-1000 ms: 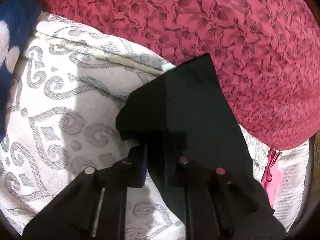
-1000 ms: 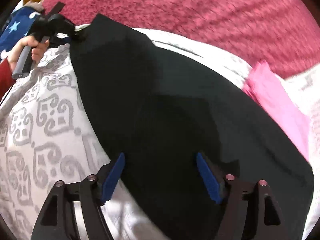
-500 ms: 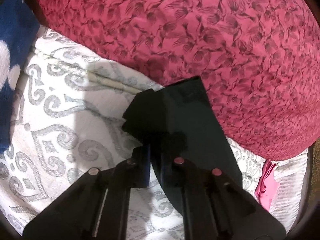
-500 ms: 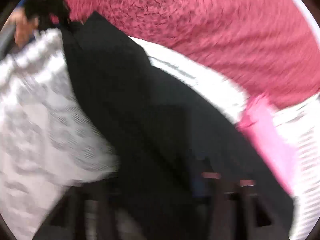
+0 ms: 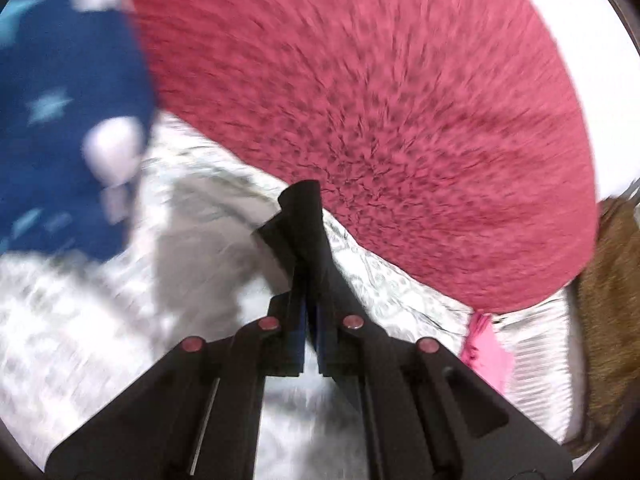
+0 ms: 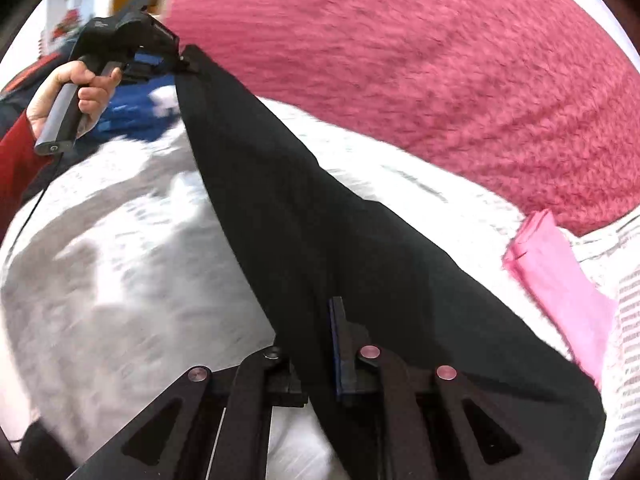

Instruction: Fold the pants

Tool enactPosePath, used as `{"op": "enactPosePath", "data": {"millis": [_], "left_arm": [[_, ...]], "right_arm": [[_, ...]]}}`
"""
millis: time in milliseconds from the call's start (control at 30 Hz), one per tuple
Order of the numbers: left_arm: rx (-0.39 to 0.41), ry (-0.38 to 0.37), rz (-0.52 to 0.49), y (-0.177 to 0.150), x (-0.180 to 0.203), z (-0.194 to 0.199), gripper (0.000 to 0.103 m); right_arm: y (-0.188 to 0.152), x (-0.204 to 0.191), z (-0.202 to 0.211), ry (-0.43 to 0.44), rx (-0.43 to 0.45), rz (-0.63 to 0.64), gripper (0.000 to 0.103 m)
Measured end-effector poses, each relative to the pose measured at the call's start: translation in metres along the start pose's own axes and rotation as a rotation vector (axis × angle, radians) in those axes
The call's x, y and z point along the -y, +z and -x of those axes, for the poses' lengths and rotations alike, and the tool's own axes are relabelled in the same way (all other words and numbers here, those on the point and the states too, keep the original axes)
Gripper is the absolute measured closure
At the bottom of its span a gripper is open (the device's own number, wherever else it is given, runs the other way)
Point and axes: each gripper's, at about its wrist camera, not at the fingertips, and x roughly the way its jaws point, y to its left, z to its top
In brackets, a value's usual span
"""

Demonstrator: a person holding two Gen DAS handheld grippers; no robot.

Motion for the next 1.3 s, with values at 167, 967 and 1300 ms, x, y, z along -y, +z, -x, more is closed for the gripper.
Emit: {"op": "enactPosePath", "data": {"millis": [167, 967, 1300], "left_arm": [[0.088, 0.067, 0.1, -0.077, -0.063, 0.117, 0.098], [-0.059, 0.185, -0.364, -0.164, 0.105, 0.084, 0.039], [-0.492, -0.198, -0.929, -0.304, 0.365, -0.127, 0.031]], "right_arm": [[-0.036, -0.044, 0.032, 0.123, -0.031, 0.017, 0.096], [-0.299, 0.267, 0.141, 0.003, 0.157, -1.385, 0.028], [-0.295, 0.297, 0.103, 0.105, 0.175, -1.386, 0.028]]}}
